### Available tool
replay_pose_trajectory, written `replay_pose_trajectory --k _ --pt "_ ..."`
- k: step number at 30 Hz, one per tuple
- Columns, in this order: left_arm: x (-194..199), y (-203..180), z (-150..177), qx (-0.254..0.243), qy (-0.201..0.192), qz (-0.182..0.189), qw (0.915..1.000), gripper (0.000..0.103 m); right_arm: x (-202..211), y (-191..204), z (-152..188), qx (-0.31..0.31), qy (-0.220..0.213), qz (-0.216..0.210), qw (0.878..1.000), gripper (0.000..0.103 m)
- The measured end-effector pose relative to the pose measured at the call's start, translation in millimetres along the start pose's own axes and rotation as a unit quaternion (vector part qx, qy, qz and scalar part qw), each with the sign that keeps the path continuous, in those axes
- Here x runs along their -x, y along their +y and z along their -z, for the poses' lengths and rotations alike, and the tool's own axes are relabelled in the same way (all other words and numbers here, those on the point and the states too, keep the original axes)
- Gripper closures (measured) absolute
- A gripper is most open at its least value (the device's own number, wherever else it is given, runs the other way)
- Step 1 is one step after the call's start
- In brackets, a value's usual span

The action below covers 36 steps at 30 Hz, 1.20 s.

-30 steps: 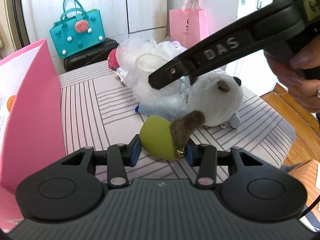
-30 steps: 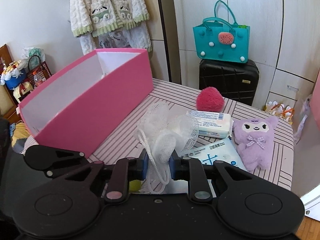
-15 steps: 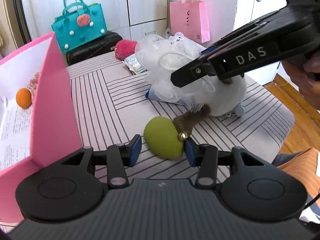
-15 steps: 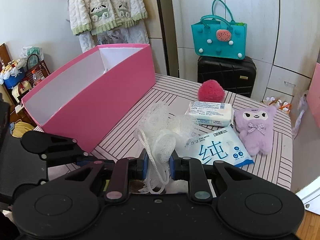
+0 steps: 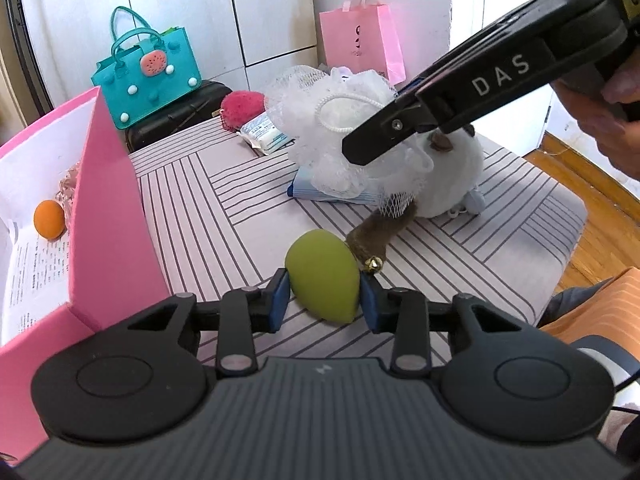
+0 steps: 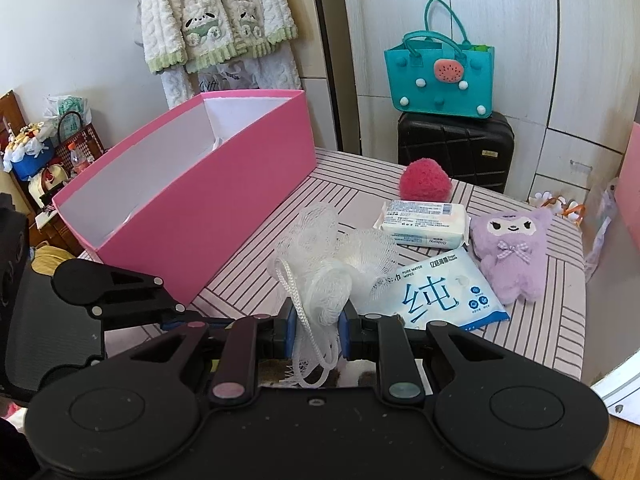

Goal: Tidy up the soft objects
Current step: 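Carry the bath puff and green sponge in both grippers over the pink box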

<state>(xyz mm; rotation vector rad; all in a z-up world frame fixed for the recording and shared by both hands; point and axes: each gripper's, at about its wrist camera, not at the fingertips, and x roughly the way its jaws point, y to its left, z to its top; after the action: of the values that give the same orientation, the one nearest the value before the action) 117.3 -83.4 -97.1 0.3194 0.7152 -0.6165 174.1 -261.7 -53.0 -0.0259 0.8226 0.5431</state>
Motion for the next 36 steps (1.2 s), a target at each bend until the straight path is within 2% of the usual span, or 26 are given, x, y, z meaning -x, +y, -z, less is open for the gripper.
replay_pose_trajectory --k 9,19,29,36 --pt "21.9 4.9 -8.6 -0.003 0.029 0.03 0.9991 0.068 9.0 7.6 -1.5 -0.006 0.014 -0.015 1.0 0.079" --pt "55.9 12.4 -17.7 -0.007 0.046 0.048 0.9978 0.068 30.4 36.9 -0.8 0.008 0.029 -0.03 0.999 0.079" --pt "88.8 17.9 -12.9 0.001 0.05 0.059 0.997 0.068 66.1 77.2 3.2 0.031 0.026 -0.046 0.998 0.079" --pt "128.2 25.1 -10.7 -0.004 0.025 0.054 0.9982 0.068 85.9 100.7 -2.5 0.051 0.011 -0.055 0.997 0.079"
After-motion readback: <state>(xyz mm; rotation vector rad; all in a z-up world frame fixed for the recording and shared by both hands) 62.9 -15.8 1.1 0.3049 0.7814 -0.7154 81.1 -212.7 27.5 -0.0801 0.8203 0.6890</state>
